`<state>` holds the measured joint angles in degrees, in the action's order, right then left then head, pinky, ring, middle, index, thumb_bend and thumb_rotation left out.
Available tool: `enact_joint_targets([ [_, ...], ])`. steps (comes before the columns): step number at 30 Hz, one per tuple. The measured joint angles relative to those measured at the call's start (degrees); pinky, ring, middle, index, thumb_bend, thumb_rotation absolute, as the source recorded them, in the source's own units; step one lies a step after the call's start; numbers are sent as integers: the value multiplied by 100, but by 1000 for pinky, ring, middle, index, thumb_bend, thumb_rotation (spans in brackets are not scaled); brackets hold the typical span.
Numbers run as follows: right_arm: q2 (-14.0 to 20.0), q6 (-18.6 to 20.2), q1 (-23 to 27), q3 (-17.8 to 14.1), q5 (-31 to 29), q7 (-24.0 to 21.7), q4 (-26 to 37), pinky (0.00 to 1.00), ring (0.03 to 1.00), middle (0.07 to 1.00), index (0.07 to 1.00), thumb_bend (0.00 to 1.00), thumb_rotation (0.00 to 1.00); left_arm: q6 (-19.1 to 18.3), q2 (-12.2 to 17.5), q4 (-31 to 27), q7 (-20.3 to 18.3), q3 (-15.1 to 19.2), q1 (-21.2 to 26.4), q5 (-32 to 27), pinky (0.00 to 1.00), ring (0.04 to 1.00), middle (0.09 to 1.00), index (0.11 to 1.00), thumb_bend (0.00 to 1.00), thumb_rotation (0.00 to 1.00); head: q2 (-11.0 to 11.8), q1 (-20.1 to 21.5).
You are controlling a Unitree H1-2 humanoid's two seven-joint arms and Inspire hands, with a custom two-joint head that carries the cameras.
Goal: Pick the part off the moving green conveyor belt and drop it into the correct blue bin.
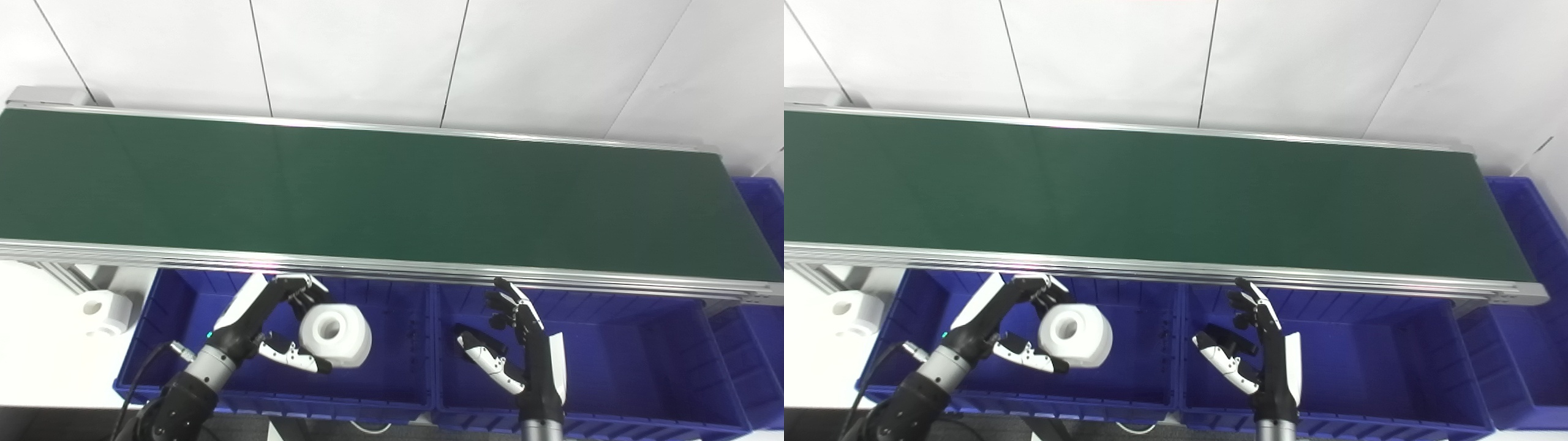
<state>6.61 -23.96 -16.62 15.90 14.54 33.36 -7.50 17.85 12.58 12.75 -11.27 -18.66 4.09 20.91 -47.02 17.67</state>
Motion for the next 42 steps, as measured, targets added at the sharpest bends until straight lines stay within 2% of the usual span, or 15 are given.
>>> enact_joint_targets([
  [5, -52, 0, -6, -72, 139, 0, -7, 687, 744, 751, 820, 827, 536, -695, -281, 178, 31, -69, 13, 396, 467, 525, 472, 519, 515, 0, 44, -88],
  [9, -50, 0, -5, -78, 147, 1, -18, 688, 742, 747, 818, 826, 531, -1051, -464, 345, 135, -151, 24, 741, 547, 613, 493, 504, 517, 0, 70, -140],
  [10, -50, 0, -5, -77, 146, 1, -22, 690, 746, 750, 819, 825, 528, -1154, -469, 351, 148, -157, 34, 834, 610, 688, 659, 656, 584, 4, 79, -158],
  [11, -48, 0, -6, -77, 141, 1, -26, 691, 749, 753, 821, 827, 530, -1249, -465, 351, 152, -159, 51, 900, 668, 758, 774, 766, 611, 54, 88, -158],
  [15, -45, 0, -11, -106, 120, -1, -28, 691, 752, 758, 825, 823, 524, -1497, -380, 345, 148, -209, 103, 1117, 764, 888, 935, 942, 655, 190, 114, -158],
  [20, -45, 0, -21, -122, 102, -15, -29, 703, 757, 762, 830, 808, 498, -1495, -368, 323, 113, -241, 102, 1116, 794, 918, 965, 967, 731, 293, 167, -176],
  [21, -46, 0, -28, -131, 114, -21, -29, 727, 774, 776, 839, 792, 429, -1490, -373, 289, 79, -239, 93, 1014, 806, 923, 967, 960, 738, 326, 167, -176],
  [23, -51, 0, -53, -179, 122, -90, -37, 750, 788, 788, 848, 788, 376, -1484, -383, -52, -159, -215, 8, 599, 819, 931, 967, 957, 755, 383, 193, -150],
  [26, -76, 0, -114, -303, 115, -248, -42, 763, 797, 790, 852, 791, 354, -1491, -419, -422, -463, -251, -91, 170, 820, 934, 970, 963, 776, 423, 211, -132],
  [29, -92, 0, -150, -358, 54, -394, -31, 761, 792, 797, 855, 796, 334, -1432, -538, -485, -559, -305, -269, -191, 826, 927, 963, 960, 782, 457, 202, -123],
  [31, -95, 0, -189, -391, -23, -472, -25, 768, 792, 804, 858, 814, 295, -1289, -647, -541, -559, -367, -472, -354, 830, 923, 970, 969, 770, 454, 211, -149],
  [33, -99, 0, -218, -438, -91, -552, -25, 775, 789, 805, 855, 832, 238, -1061, -741, -519, -558, -429, -645, -459, 839, 916, 960, 965, 750, 393, 229, -141],
  [36, -115, 0, -205, -487, -272, -690, -26, 787, 794, 809, 856, 837, 192, -545, -789, -104, -500, -401, -665, -607, 844, 909, 948, 953, 751, 359, 237, -141],
  [41, -193, 0, -185, -623, -463, -887, -29, 791, 798, 816, 857, 829, 177, -326, -817, 54, -205, -123, -684, -698, 853, 926, 952, 955, 718, 296, 281, -88],
  [42, -195, 0, -194, -626, -489, -919, -33, 799, 803, 821, 859, 809, 146, -263, -829, 62, -147, -86, -684, -707, 847, 925, 948, 949, 719, 287, 299, -88],
])
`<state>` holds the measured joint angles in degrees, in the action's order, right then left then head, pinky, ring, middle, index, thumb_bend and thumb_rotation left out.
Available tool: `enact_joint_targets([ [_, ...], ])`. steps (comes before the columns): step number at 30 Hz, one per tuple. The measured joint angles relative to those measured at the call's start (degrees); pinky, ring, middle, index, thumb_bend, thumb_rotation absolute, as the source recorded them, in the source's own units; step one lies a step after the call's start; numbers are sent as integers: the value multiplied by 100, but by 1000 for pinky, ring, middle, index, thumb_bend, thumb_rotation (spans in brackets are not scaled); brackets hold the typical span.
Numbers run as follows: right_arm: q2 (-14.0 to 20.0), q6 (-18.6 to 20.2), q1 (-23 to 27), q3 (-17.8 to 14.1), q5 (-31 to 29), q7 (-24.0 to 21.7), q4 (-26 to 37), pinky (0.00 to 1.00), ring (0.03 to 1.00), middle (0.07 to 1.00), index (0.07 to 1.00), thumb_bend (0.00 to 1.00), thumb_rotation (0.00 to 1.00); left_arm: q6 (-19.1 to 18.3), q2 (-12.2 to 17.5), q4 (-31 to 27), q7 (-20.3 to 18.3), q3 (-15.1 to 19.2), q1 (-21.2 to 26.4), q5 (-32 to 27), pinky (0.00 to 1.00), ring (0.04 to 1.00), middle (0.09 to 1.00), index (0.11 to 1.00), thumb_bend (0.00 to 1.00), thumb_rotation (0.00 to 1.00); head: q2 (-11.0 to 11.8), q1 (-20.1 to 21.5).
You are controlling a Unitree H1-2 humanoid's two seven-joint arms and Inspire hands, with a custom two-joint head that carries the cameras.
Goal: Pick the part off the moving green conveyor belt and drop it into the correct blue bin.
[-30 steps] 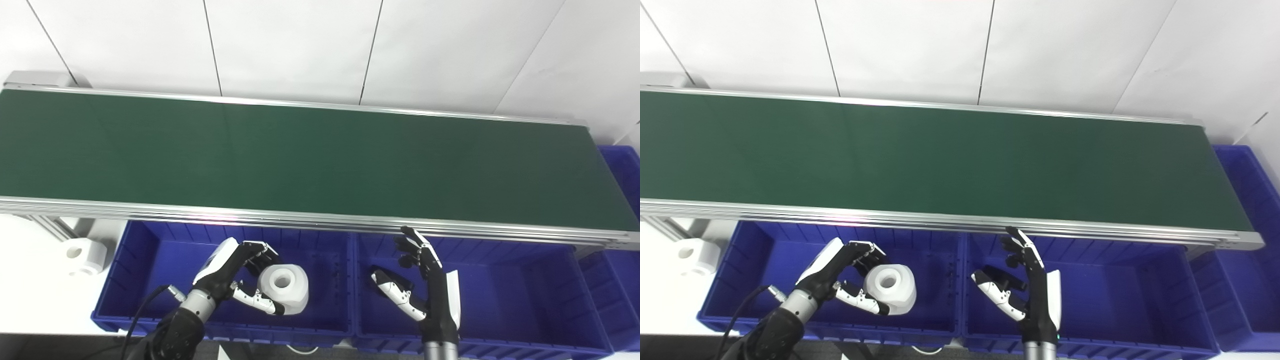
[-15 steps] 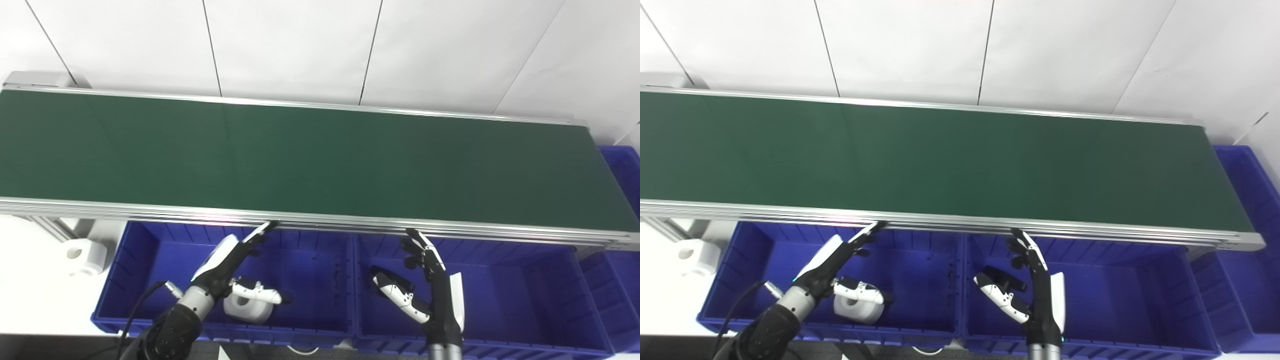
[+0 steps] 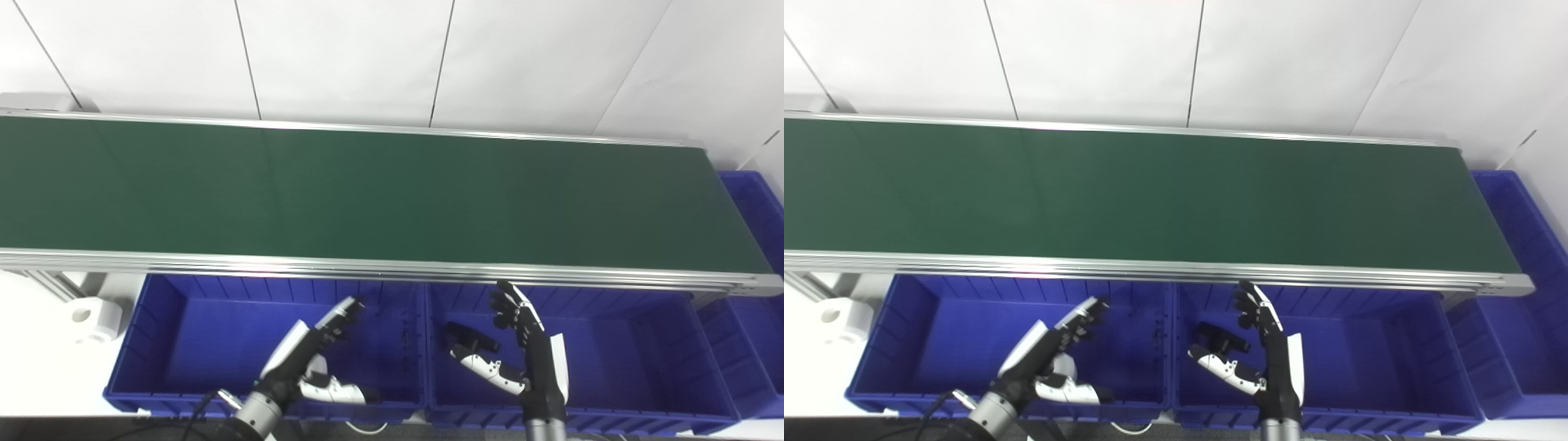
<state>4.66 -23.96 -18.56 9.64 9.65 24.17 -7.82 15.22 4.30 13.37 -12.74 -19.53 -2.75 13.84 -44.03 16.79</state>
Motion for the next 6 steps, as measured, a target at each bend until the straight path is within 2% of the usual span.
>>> enact_joint_targets([
  [6, -72, 0, 4, -58, -215, -222, -14, 824, 823, 829, 865, 765, 70, 424, -173, 240, 209, 104, -1, -41, 832, 905, 931, 924, 723, 252, 61, -35],
])
